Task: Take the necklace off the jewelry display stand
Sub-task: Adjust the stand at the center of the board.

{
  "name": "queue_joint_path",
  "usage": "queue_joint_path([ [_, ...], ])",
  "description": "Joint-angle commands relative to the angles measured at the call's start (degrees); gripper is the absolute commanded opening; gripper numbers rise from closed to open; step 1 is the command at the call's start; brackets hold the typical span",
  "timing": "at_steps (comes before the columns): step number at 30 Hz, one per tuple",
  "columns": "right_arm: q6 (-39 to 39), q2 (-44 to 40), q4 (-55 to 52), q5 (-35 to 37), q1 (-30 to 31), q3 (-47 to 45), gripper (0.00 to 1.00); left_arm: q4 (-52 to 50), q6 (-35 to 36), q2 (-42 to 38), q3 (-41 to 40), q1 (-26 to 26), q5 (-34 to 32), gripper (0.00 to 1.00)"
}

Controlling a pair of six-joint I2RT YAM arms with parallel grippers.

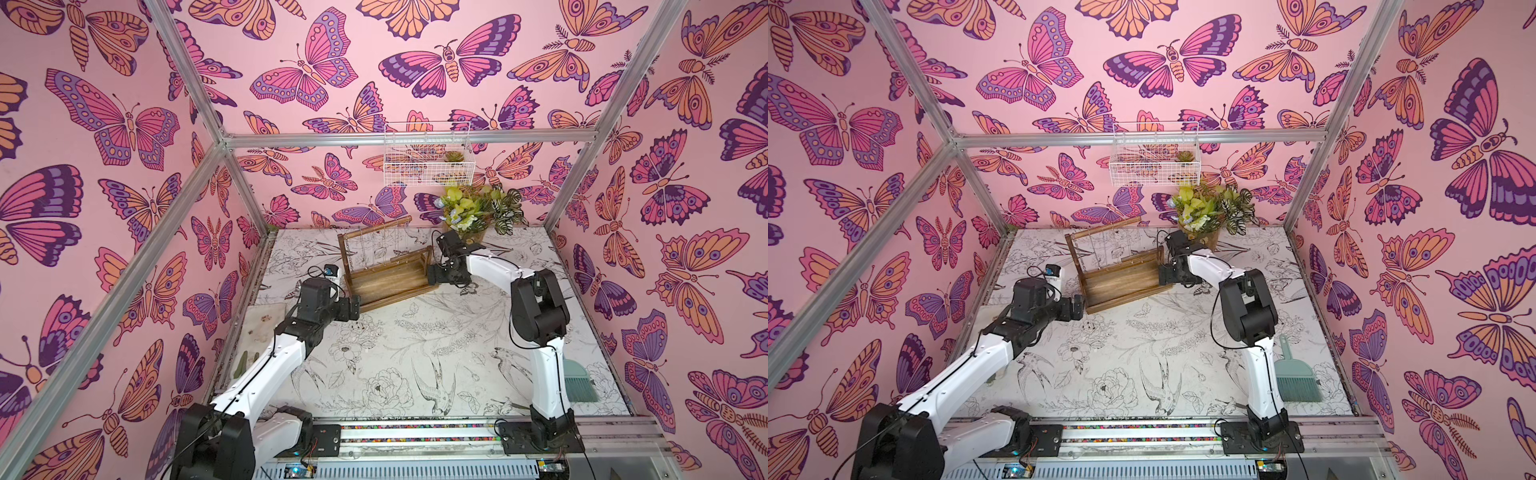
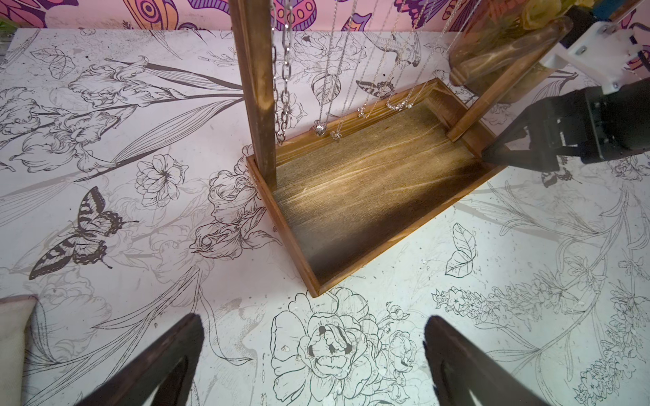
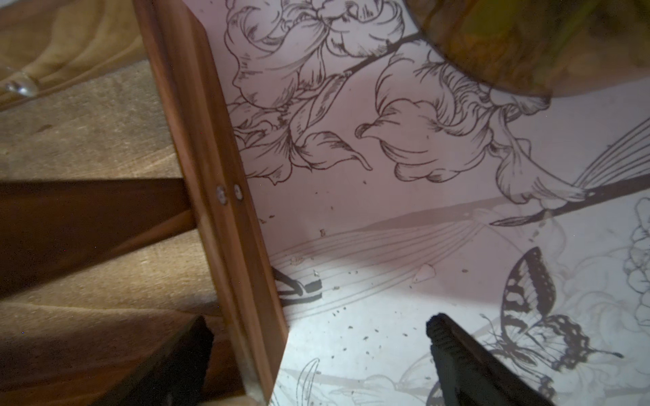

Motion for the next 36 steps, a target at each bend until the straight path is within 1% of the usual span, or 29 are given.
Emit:
queue_joint_path([
  [1, 0.1, -1.1, -3.4, 1.9, 0.3, -2.6, 1.0, -1.7, 0.9, -1.3, -0.6, -0.4, -0.8, 1.0],
  [15, 0.8, -4.2, -2.2, 2.2, 0.4, -8.3, 1.0, -1.9, 1.0, -2.0, -1.0, -0.6, -0.9, 1.0],
  [36, 2.3, -10.9, 0.4, 3.0, 1.0, -17.4, 0.99, -2.2, 0.5, -3.3, -2.2, -1.2, -1.0, 1.0],
])
